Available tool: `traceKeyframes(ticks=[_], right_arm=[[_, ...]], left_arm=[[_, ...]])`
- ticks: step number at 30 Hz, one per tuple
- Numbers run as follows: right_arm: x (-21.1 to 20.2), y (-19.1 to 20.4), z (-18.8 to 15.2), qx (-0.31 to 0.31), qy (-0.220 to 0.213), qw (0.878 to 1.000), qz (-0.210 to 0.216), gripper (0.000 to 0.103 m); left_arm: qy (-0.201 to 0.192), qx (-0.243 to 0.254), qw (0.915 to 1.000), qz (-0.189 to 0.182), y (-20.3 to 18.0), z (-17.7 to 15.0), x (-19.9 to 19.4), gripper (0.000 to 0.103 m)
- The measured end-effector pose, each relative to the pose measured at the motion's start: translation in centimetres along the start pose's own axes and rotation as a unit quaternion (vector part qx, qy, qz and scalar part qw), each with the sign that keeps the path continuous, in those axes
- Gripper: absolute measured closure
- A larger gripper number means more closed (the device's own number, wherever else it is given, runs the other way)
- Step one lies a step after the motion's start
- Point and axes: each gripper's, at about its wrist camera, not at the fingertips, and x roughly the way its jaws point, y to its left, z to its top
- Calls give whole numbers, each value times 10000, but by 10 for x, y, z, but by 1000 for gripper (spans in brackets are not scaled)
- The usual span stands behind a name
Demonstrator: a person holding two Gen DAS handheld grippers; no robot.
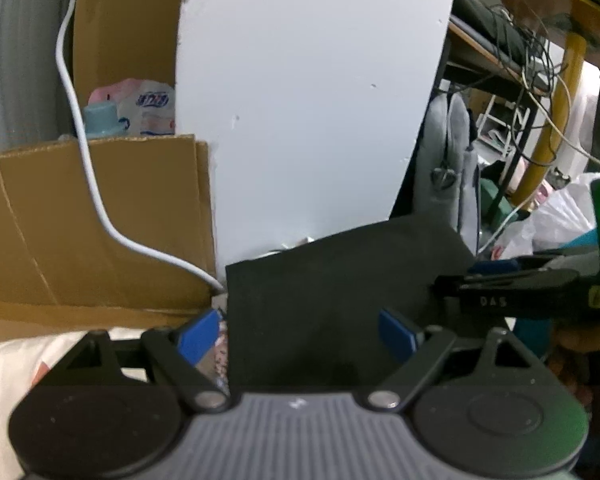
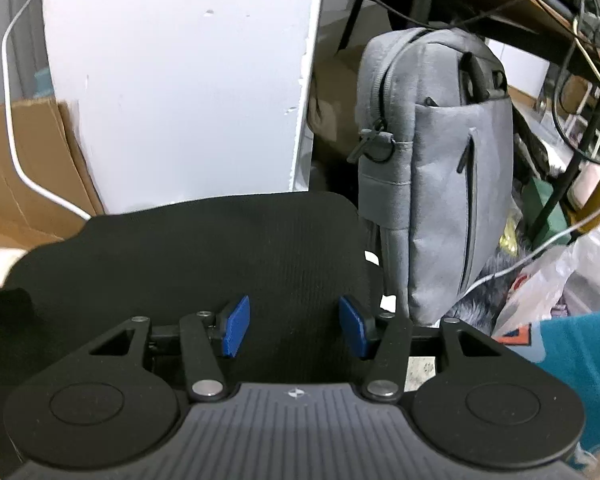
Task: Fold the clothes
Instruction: 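Lower the folded trousers toward the sheet with both grippers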
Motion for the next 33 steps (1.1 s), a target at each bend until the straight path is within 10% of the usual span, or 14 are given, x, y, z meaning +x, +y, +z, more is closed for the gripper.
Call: traceKeyframes(ticks=[33], right_arm=[[51, -19, 6, 506, 143, 9976, 443, 46]], left_arm=[[606, -362, 9975, 91, 11, 0, 76, 13]])
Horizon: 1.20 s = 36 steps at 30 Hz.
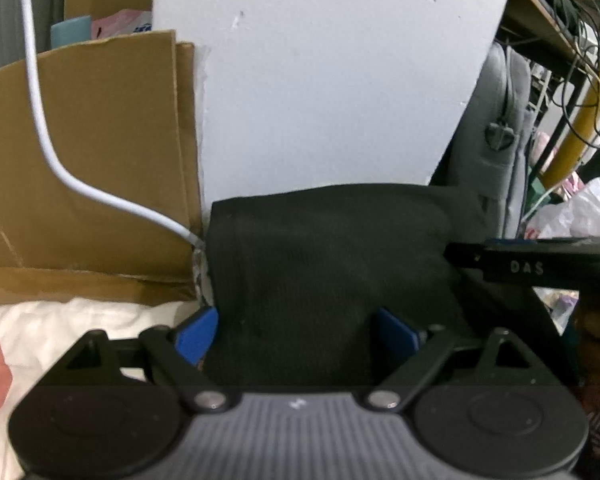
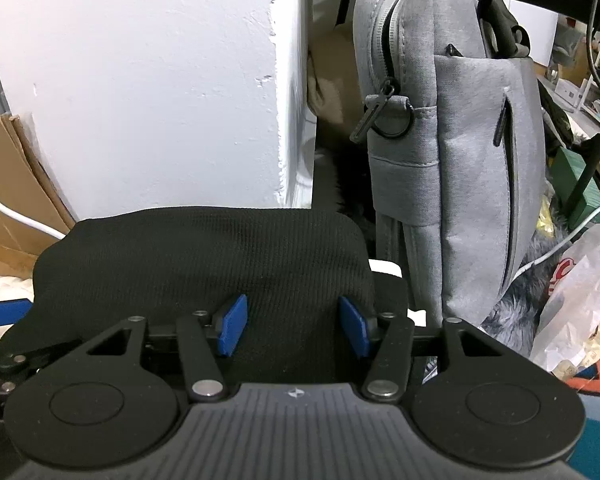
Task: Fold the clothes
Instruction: 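Lower the folded trousers toward the sheet with both grippers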
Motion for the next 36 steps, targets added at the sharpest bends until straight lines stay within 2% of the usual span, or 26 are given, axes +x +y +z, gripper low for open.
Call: traceKeyframes(ticks=[4, 12, 18, 20, 23, 29, 36], right_arm=[[-5, -2, 5, 46, 35, 10000, 5, 45], [-30, 0, 8, 169, -209, 9994, -195, 45], [-50, 5, 3, 106, -152, 9996, -200, 45], [-56, 8, -2, 72, -76, 9998, -141, 45], [-60, 12, -9, 20, 24, 9999, -135, 45], [-68, 29, -32, -217, 149, 9997, 20, 46], [-78, 33, -53, -334, 161, 9993, -19, 46]], left_arm=[[-111, -143, 9998, -39, 8, 4, -11, 19], [-233, -289, 9993, 64, 22, 0, -41, 30], [-191, -251, 9993, 186, 24, -15, -66, 39], [-136, -220, 9994, 233, 22, -19, -71, 48], [15, -165, 9993, 343, 18, -26, -77, 54], [153, -227, 9983, 507, 23, -44, -85, 60], [274, -256, 9968, 704, 34, -65, -96, 60]])
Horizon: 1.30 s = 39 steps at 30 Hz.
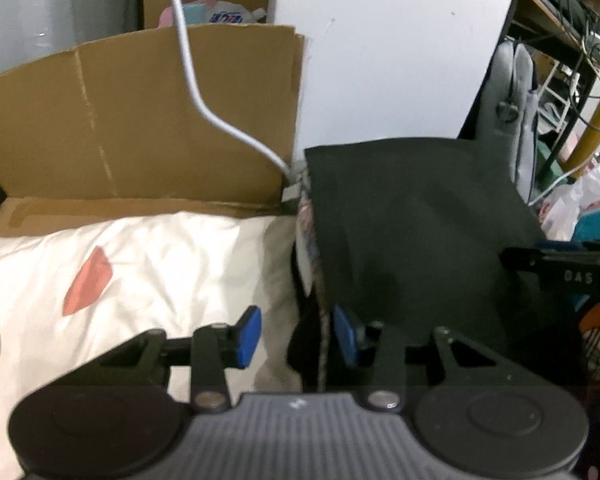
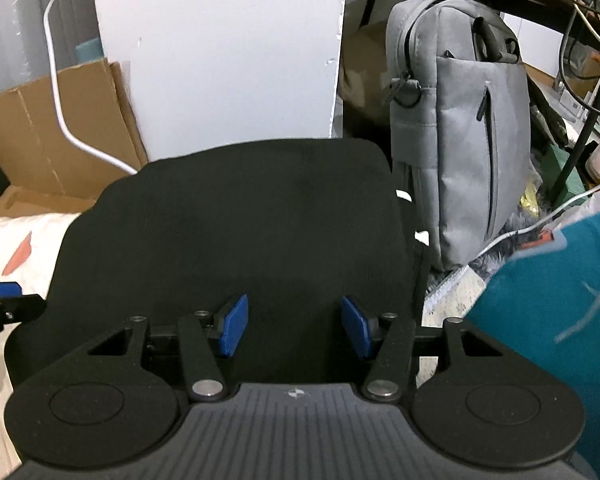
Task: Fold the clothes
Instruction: 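Lower the folded trousers toward the sheet with both grippers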
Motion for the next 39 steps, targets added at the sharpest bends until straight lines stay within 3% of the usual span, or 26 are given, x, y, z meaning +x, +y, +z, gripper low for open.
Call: traceKeyframes(ticks=[4, 9, 13, 20, 27, 36, 39], right_arm=[[-6, -3, 2, 131, 46, 9999, -50, 46], [-16, -2, 13, 200, -115, 9997, 2, 46], [-17, -2, 14, 247, -103, 9996, 58, 46], [-17, -5, 8, 271, -35, 9996, 104, 46], [-8, -8, -9, 119, 183, 9998, 42, 46], [-6, -8, -17, 53, 274, 9996, -66, 46], [-3, -8, -19, 9, 368, 9993, -100, 46]], left_arm=[[-97, -10, 9999, 48, 1, 9, -9, 60], [-337, 173, 9992, -144, -22, 27, -21, 60], [-272, 280, 9986, -348, -53, 32, -16, 60], [-213, 683, 9967, -396, -93, 32, -8, 61], [148, 743, 9970, -169, -83, 8, 16, 68], [228, 688, 9969, -296, -70, 1, 16, 68], [237, 706, 9971, -149, -65, 1, 12, 68]])
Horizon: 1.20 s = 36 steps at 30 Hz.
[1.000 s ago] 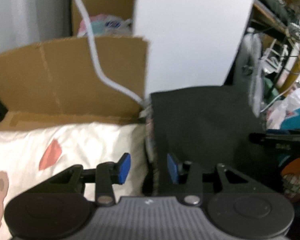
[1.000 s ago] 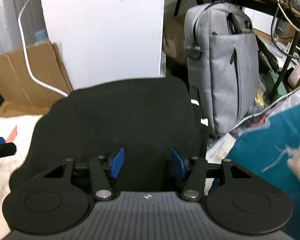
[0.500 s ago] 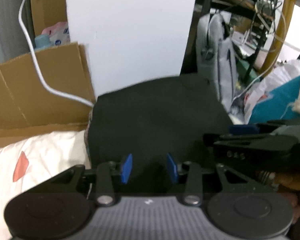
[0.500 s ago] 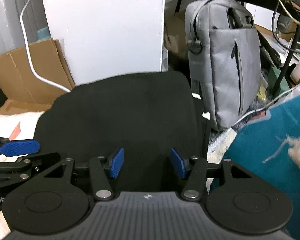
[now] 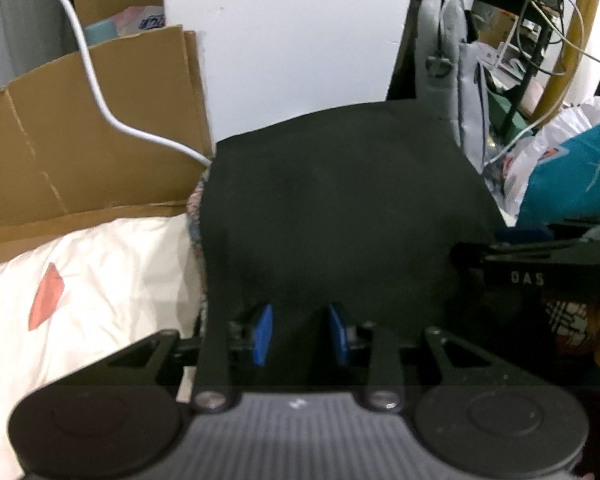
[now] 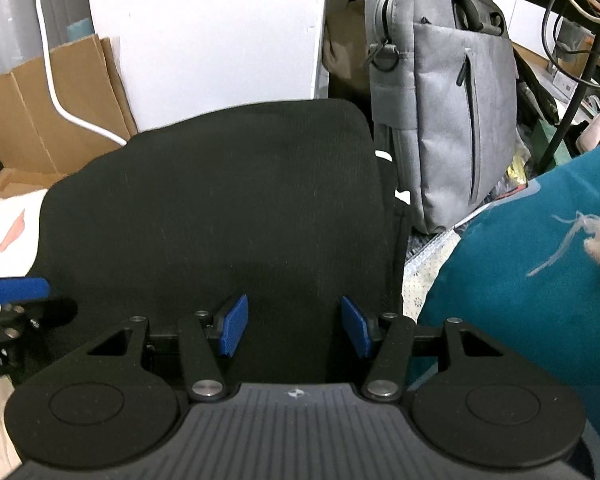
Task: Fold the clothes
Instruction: 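Lower the folded trousers toward the sheet with both grippers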
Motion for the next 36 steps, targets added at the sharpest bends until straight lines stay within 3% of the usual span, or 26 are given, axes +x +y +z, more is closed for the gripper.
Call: traceKeyframes(ticks=[2, 9, 14, 24, 30, 36], right_arm=[[2, -1, -1, -9, 47, 10000, 5, 46], [-7, -6, 8, 148, -160, 9997, -83, 46], [-17, -3, 18, 67, -414, 9991, -35, 46], [4, -10, -8, 93, -102, 9999, -43, 46], [2, -13, -14, 288, -27, 9995, -124, 46], [-11, -11, -15, 450, 150, 9985, -286, 46]], left_arm=[[17, -50, 10000, 43, 6, 0, -3, 76], [-306, -227, 9993, -10, 15, 13, -21, 76], [-404, -151, 9989, -171, -1, 24, -17, 76], [-97, -131, 9996, -237, -9, 10, 15, 76], [-107, -232, 9991, -326, 2, 0, 9, 75], [76, -361, 9992, -142, 16, 4, -4, 76]])
